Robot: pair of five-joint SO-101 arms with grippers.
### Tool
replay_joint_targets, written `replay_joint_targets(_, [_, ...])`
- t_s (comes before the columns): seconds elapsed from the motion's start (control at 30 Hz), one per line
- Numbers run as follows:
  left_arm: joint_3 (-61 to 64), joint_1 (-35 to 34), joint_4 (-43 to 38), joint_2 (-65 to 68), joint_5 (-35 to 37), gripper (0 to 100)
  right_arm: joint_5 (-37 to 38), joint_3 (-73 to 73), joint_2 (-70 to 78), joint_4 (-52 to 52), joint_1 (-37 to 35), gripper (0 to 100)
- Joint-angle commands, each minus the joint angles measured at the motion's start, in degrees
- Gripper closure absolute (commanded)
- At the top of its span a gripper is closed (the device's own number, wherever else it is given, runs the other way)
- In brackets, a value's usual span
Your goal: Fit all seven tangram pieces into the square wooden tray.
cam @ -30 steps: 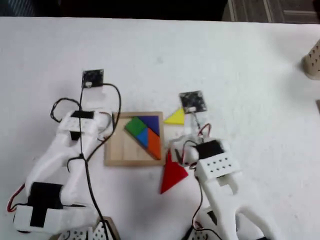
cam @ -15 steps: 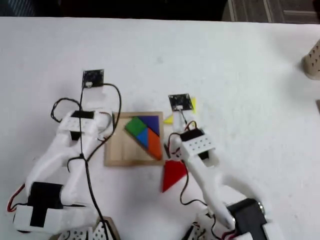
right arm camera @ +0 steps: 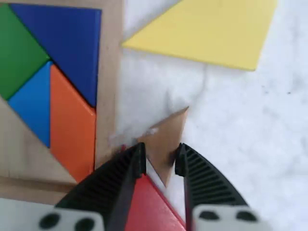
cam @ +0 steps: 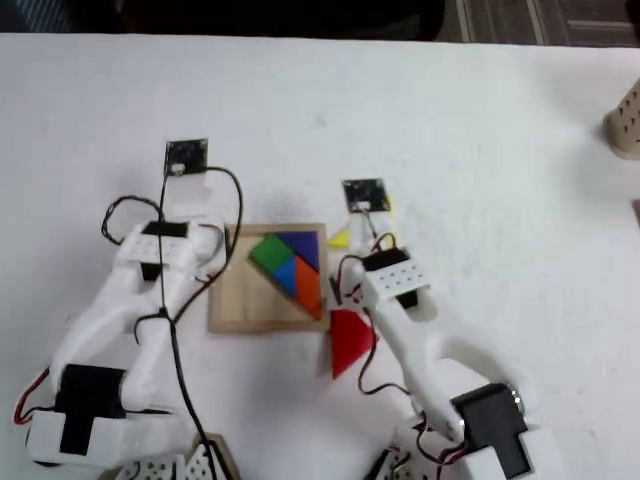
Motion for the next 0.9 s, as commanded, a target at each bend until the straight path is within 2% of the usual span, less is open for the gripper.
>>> replay_joint_targets(0.0, [-1.7, -0.7, 0.8, -2.8, -0.6, 98, 0.0, -2.5, 0.0, -1.5, 4.8, 89.6])
replay_joint_targets(0.2, [-1.7, -0.7, 0.8, -2.8, -0.6, 98, 0.1, -3.3, 0.5, -1.1, 12.1, 89.6])
replay_joint_targets(0.37, [-1.6, -0.7, 0.8, -2.8, -0.6, 98, 4.9, -3.7, 0.0, -1.1, 11.7, 88.9])
replay_joint_targets(0.5, [-0.5, -0.7, 0.4, -3.0, -0.6, 98, 5.1, -4.2, 0.0, -0.9, 10.2, 80.0])
replay_joint_targets(0.67, [-0.6, -0.7, 0.4, -3.1, -0.6, 98, -2.5, -8.0, 0.4, 0.7, 9.8, 81.2])
replay_joint_targets(0.87, [-0.6, -0.7, 0.4, -3.1, -0.6, 98, -4.1, -8.9, 0.5, 0.5, 9.9, 81.3])
